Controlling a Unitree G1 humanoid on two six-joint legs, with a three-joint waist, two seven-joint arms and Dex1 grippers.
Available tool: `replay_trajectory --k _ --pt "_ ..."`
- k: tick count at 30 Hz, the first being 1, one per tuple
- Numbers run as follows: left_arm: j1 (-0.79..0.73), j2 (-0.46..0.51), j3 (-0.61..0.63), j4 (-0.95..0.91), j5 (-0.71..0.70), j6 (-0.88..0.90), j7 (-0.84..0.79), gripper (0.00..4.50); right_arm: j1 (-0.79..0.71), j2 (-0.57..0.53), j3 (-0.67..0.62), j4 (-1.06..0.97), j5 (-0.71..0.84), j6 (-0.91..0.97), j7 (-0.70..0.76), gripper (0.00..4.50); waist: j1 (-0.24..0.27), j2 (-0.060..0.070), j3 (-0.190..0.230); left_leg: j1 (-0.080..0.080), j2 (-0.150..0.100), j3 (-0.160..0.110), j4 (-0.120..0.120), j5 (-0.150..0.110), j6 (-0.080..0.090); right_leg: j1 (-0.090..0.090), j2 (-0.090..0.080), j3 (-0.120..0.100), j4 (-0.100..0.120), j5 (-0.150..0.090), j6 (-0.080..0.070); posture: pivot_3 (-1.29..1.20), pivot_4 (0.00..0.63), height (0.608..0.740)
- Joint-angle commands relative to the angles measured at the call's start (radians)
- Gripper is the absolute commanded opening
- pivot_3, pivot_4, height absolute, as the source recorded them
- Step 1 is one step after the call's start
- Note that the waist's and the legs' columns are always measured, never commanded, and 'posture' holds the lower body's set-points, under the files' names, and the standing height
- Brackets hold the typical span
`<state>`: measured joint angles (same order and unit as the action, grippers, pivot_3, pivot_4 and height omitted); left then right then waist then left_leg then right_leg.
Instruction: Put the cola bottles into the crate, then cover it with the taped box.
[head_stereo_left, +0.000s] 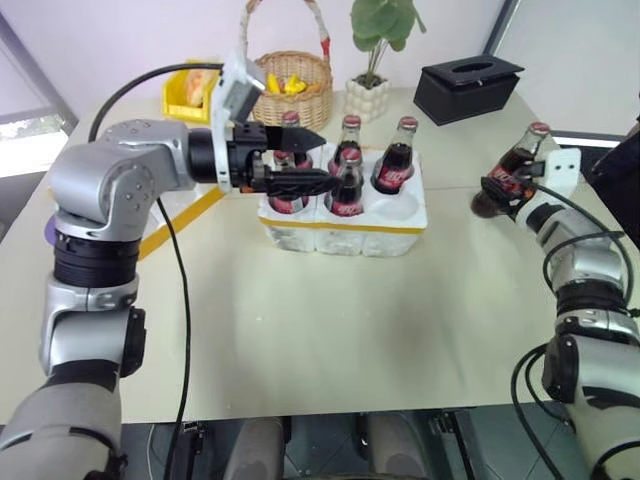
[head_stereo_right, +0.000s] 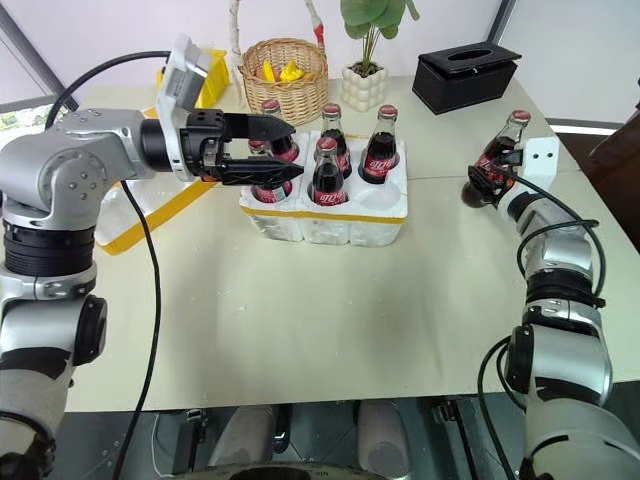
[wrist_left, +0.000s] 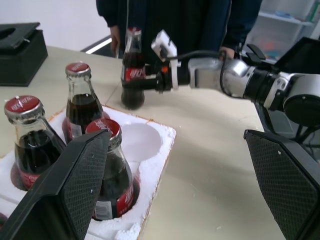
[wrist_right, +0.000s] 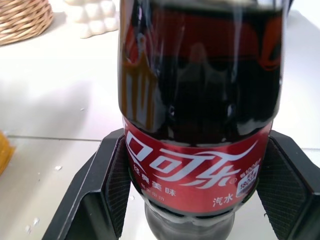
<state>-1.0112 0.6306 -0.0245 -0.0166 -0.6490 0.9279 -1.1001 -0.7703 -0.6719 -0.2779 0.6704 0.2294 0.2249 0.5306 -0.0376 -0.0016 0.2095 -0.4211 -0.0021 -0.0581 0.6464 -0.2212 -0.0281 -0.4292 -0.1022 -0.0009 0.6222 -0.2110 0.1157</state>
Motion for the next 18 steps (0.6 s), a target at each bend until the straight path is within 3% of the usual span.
replay_trajectory --k 1,6,10,18 --pt "0.000 0.014 0.005 -0.023 -0.010 -0.016 -0.023 4.50 0.001 -0.066 -0.032 -0.380 0.098 0.139 0.039 2.79 -0.005 0.000 0.000 0.000 0.000 0.000 0.000 0.000 0.000 0.000 0.000 0.000 0.000 0.000 0.000 0.00 0.150 0.740" --pt "0.007 0.010 -0.001 -0.015 0.001 -0.029 -0.035 4.50 0.010 -0.062 -0.063 -0.751 0.298 0.460 0.020 2.79 -0.008 0.001 0.000 0.002 0.000 0.000 -0.001 0.000 0.000 -0.002 0.000 0.000 0.006 -0.001 0.000 0.00 0.150 0.740" --pt "0.012 0.008 -0.007 -0.009 0.009 -0.041 -0.049 4.50 -0.025 -0.016 -0.070 -0.913 0.451 0.635 -0.034 2.79 -0.003 0.001 0.001 0.002 0.000 -0.001 0.002 0.000 0.000 -0.001 0.000 0.000 0.007 -0.001 0.000 0.00 0.150 0.740" --pt "0.012 0.003 -0.014 0.001 0.018 -0.064 -0.054 4.50 0.018 0.046 0.027 -1.002 0.483 0.691 -0.060 2.79 0.009 0.000 0.001 0.002 0.000 -0.001 0.004 0.000 0.000 0.000 0.000 0.000 0.006 -0.002 -0.004 0.00 0.150 0.740"
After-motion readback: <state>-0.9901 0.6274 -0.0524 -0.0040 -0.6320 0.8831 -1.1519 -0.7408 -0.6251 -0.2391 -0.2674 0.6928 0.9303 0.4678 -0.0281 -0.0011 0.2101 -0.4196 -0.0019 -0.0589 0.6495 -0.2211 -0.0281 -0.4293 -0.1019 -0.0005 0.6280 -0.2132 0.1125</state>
